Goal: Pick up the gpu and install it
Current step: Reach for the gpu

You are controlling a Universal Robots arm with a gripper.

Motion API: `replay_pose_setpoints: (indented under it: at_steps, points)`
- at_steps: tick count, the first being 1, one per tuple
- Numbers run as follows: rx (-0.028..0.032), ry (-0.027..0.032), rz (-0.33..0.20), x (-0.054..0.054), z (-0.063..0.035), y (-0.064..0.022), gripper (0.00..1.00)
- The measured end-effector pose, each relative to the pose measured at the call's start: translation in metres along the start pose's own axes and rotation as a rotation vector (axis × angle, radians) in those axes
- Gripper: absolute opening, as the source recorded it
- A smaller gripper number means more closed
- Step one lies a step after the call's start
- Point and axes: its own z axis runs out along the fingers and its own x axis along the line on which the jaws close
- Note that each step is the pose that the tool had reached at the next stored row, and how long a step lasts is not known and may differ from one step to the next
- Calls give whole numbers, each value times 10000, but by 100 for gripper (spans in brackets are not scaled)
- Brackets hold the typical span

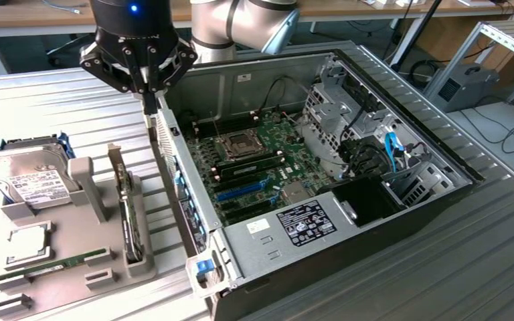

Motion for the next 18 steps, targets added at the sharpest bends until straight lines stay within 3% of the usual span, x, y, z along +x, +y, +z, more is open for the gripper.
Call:
replay_pose_setpoints:
  at_steps: [18]
  points:
    - [-1,0,0,108,-1,-8,11]
